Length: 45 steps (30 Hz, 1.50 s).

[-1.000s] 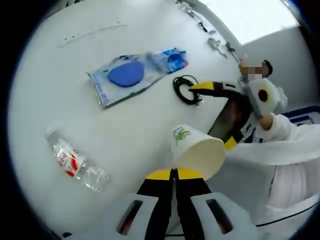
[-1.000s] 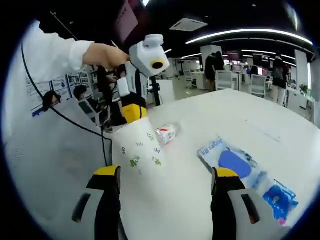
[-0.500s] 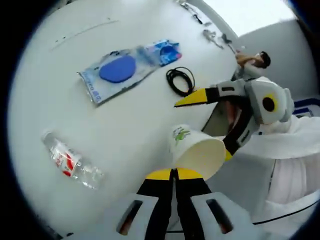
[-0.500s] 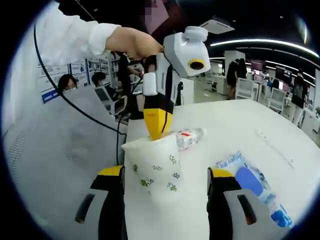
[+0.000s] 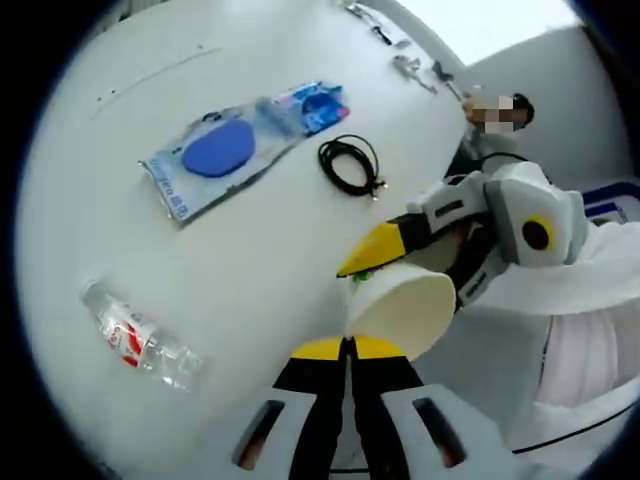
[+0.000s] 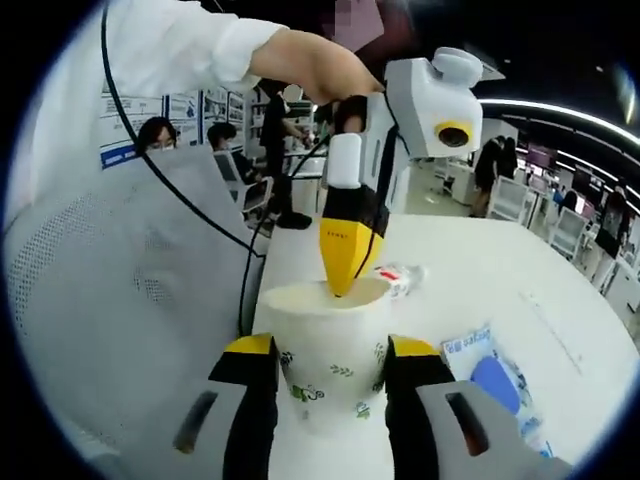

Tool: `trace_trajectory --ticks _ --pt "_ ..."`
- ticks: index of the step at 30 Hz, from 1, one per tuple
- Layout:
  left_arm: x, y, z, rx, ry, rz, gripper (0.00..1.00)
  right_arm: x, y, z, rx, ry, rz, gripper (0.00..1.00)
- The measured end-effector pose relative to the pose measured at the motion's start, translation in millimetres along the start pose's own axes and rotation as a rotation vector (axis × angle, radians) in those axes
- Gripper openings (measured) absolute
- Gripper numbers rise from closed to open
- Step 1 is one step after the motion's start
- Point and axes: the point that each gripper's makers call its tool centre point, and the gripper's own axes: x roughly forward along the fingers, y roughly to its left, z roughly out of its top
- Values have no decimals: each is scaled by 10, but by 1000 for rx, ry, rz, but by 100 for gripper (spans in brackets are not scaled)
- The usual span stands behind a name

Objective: Arrange the tabletop items into an orderly group along one side of the table until the central work area is clear of visible clutter.

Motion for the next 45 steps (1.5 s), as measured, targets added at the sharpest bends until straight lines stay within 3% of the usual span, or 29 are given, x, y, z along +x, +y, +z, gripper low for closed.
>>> trace_trajectory --ticks 1,4,6,9,12,16,17,20,23,26,31,34,39,40,42,45 --pt "0 4 7 1 -10 1 0 -14 -29 17 -1 -17 -13 36" --pt "-21 36 113 28 -140 8 0 -55 -95 94 43 -68 -38 35" --pt "-32 6 73 1 -150 -20 8 -81 -121 140 74 -97 -40 35" --pt "-48 33 31 10 -189 -3 21 -93 -154 166 79 -111 -49 34" --pt "-125 73 58 -6 -280 -4 30 -82 -172 155 65 -111 -62 34" --pt "-319 159 55 -32 -503 -30 48 -86 -184 45 97 -97 -74 35" --pt "-345 172 8 -38 -525 -25 54 -89 -185 27 105 -97 -73 35" --pt "-458 232 -139 12 -644 46 68 -92 -213 -10 126 -100 -82 35" --pt "-450 168 -351 -1 -668 34 64 -59 -259 -21 155 -103 -85 35" --pt "-456 180 -454 -7 -708 65 68 -12 -302 6 163 -110 -85 35" --pt "-509 250 -562 36 -759 196 79 58 -395 93 193 -141 -91 35" --pt "-619 318 -562 47 -833 309 89 106 -452 137 200 -164 -93 35" --pt "-883 360 -576 -15 -994 392 92 224 -596 221 197 -200 -123 35" --pt "-893 366 -602 -25 -997 398 91 239 -607 223 200 -200 -124 35" --pt "-816 359 -686 -47 -941 382 89 315 -656 238 206 -207 -127 35" --pt "-796 346 -716 -18 -910 409 88 436 -742 268 198 -225 -144 36"
